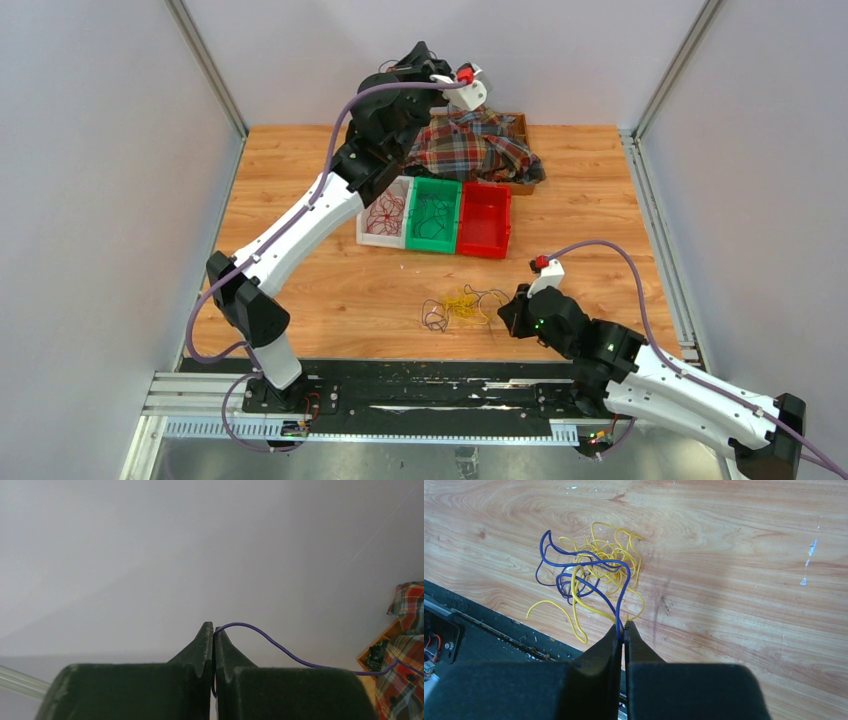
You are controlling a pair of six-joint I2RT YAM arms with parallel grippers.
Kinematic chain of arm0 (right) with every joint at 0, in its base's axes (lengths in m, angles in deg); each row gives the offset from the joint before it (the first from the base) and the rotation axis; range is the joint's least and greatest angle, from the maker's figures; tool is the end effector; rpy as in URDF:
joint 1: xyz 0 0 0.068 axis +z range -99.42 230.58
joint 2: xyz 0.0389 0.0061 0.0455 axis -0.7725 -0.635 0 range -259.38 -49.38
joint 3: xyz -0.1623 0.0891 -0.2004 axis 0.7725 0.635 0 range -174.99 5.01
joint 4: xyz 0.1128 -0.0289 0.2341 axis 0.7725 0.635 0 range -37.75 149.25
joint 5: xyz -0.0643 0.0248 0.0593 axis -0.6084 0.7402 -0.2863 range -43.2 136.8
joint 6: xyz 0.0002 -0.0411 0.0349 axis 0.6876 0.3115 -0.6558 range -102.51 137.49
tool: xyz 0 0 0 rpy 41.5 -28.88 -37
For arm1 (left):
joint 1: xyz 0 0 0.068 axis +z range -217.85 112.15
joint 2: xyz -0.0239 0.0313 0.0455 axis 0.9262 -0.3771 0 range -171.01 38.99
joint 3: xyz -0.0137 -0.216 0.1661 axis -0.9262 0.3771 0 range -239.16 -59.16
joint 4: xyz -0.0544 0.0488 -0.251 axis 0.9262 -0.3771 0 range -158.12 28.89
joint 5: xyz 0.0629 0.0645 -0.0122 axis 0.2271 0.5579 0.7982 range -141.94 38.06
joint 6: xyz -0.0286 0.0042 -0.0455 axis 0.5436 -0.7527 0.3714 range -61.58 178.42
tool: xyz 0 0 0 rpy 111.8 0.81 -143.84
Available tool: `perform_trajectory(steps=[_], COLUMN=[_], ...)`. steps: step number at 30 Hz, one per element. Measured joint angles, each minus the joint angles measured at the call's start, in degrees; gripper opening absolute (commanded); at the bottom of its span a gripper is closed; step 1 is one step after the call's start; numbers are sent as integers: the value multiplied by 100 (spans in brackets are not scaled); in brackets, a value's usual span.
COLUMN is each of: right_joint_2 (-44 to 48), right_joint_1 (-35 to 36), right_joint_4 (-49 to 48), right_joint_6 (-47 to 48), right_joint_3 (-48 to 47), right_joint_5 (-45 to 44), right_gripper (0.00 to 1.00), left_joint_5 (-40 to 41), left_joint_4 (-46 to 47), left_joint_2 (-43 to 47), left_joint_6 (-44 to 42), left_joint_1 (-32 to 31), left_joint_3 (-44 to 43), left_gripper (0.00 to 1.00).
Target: Untangle the cables
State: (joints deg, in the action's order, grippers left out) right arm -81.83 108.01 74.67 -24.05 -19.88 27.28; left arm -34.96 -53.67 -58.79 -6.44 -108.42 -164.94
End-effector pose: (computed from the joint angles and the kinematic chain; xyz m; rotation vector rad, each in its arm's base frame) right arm 0.0860 0.1125 0.2286 -0.0848 2.1363 0.6963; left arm 0.3061 -0.2483 0.4974 0.8858 0.9970 0.5525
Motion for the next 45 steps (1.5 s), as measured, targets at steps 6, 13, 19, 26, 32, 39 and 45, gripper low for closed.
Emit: perform_trajectory(steps=[6, 13, 19, 26, 32, 39, 45], right_joint_2=[-9, -9, 7, 31, 24, -4, 70], right_joint_1=[0, 0, 0, 0, 0, 0, 0], right_joint_4=[0, -2, 0, 0, 4, 4, 4], right_joint_6=[-46, -70, -72, -96, -114, -125, -201], right_joint_3=[2, 2, 2, 15, 42, 42, 98], right_joint_5=[2, 2, 0, 0, 0, 0, -4], right_gripper=[0, 0, 1, 1, 1, 1, 0], left_joint_5=[0, 0, -4, -4, -50, -256, -411], left_joint_4=[195, 389, 413, 256, -85, -1539, -2164], left_joint_2=[-101, -52, -50, -50, -48, -258, -765], left_joint_6=[-120, -210, -319, -562, -538, 37, 542], left_joint_1=[2, 2, 2, 46, 125, 136, 133], left_joint_3=[-149, 160, 833, 1366, 1368, 1231, 1231], left_gripper=[0, 1, 1, 1, 1, 0, 0])
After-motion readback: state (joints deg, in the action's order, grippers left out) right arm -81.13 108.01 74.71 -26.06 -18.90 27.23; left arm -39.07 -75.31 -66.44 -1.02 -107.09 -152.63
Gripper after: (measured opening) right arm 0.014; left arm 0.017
